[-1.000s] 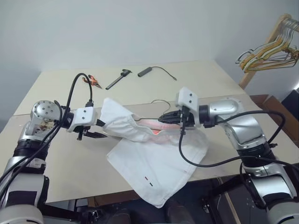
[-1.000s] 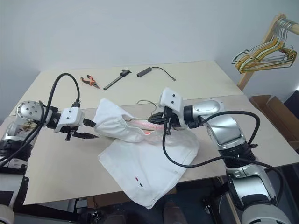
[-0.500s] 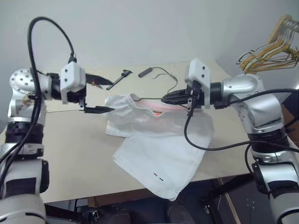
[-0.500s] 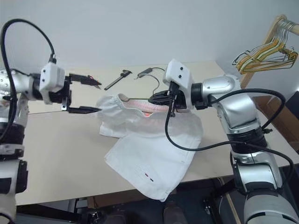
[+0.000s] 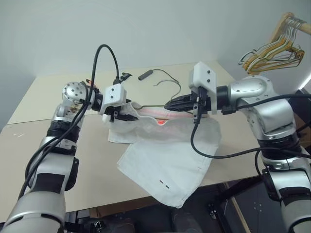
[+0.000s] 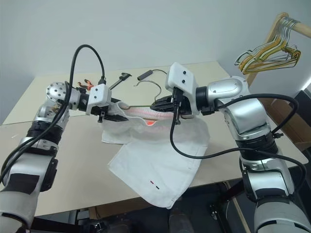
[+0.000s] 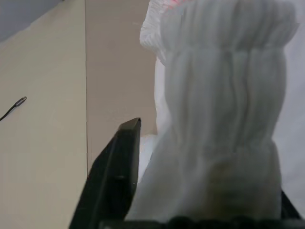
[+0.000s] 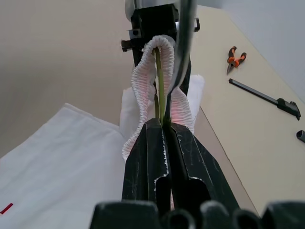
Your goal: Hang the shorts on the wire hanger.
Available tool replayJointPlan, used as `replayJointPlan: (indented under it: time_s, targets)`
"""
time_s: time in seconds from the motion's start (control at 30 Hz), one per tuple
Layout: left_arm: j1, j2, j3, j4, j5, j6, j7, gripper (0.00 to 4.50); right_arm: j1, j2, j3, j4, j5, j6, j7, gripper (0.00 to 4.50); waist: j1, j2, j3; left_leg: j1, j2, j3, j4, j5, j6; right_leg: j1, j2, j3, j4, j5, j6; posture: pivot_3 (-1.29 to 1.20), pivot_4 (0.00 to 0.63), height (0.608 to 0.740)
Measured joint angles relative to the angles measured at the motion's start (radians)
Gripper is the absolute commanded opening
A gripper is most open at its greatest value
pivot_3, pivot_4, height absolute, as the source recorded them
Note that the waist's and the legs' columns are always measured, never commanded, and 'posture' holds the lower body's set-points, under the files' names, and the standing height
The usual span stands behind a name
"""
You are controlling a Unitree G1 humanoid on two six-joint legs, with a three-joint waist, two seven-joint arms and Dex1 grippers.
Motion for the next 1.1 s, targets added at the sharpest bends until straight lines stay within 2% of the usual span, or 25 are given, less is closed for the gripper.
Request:
replayJointPlan:
  time_s: [0.13,0.33,0.5,0.67,0.77,0.8,0.97,1.1]
  targets:
    - [0.0,0.0,0.0,0.015,0.001,-0.012,-0.007,0.03,0.0,-0.003,-0.001,-0.005,0.0,0.006,-0.003,0.0,0.0,0.0,0.0,0.0,0.0,0.0,0.0,0.0,0.0,0.0,0.0,0.0,0.0,0.0,0.0,-0.1,0.015,0.74]
    - [0.0,0.0,0.001,0.021,0.001,-0.038,-0.006,0.03,0.002,-0.004,-0.001,-0.01,-0.001,-0.007,-0.004,0.0,0.0,0.0,0.0,0.0,0.0,0.0,0.0,0.0,0.0,0.0,0.0,0.0,0.0,0.0,0.0,-0.09,0.011,0.74]
    - [0.005,0.002,0.006,0.021,-0.002,-0.037,-0.013,0.0,0.018,-0.009,0.0,-0.022,-0.017,-0.058,-0.003,1.47,0.0,0.0,0.0,0.0,0.0,0.0,0.0,0.0,0.0,0.0,0.0,0.0,0.0,0.0,0.0,-0.09,0.008,0.74]
    - [0.009,0.006,0.008,0.02,-0.002,-0.031,-0.015,0.0,0.036,-0.038,-0.01,-0.022,-0.02,-0.062,-0.015,3.23,0.001,0.0,0.0,0.0,0.0,0.0,0.0,0.0,0.0,0.0,0.0,0.0,0.0,0.0,0.0,-0.1,0.016,0.74]
    - [0.015,0.007,0.009,0.012,-0.003,-0.016,-0.014,0.0,0.065,-0.082,-0.068,-0.032,-0.004,-0.061,-0.023,4.29,0.002,0.0,0.0,-0.001,0.0,0.0,0.0,0.0,0.0,0.0,0.0,0.0,0.0,0.0,0.0,-0.09,0.024,0.74]
    - [0.021,0.009,0.01,0.011,-0.003,-0.013,-0.013,0.0,0.077,-0.1,-0.092,-0.038,0.002,-0.058,-0.024,4.48,0.003,0.0,0.0,-0.001,0.0,0.0,0.0,0.0,0.0,0.0,0.0,0.0,0.0,0.0,0.0,-0.1,0.028,0.74]
    - [0.056,0.012,0.013,-0.011,-0.005,0.005,-0.008,0.0,0.195,-0.247,-0.222,-0.136,0.046,-0.03,-0.02,4.48,0.009,0.0,0.0,-0.002,0.0,-0.001,0.0,0.0,0.0,0.0,0.0,-0.001,0.0,0.0,0.0,-0.1,0.035,0.74]
    - [0.059,0.02,0.015,-0.012,-0.005,0.007,-0.007,0.0,0.308,-0.302,-0.179,-0.162,0.007,-0.03,-0.023,4.48,0.002,0.0,0.0,0.001,0.0,0.002,0.001,0.0,0.0,0.001,0.0,0.002,-0.002,0.0,0.001,-0.1,0.033,0.74]
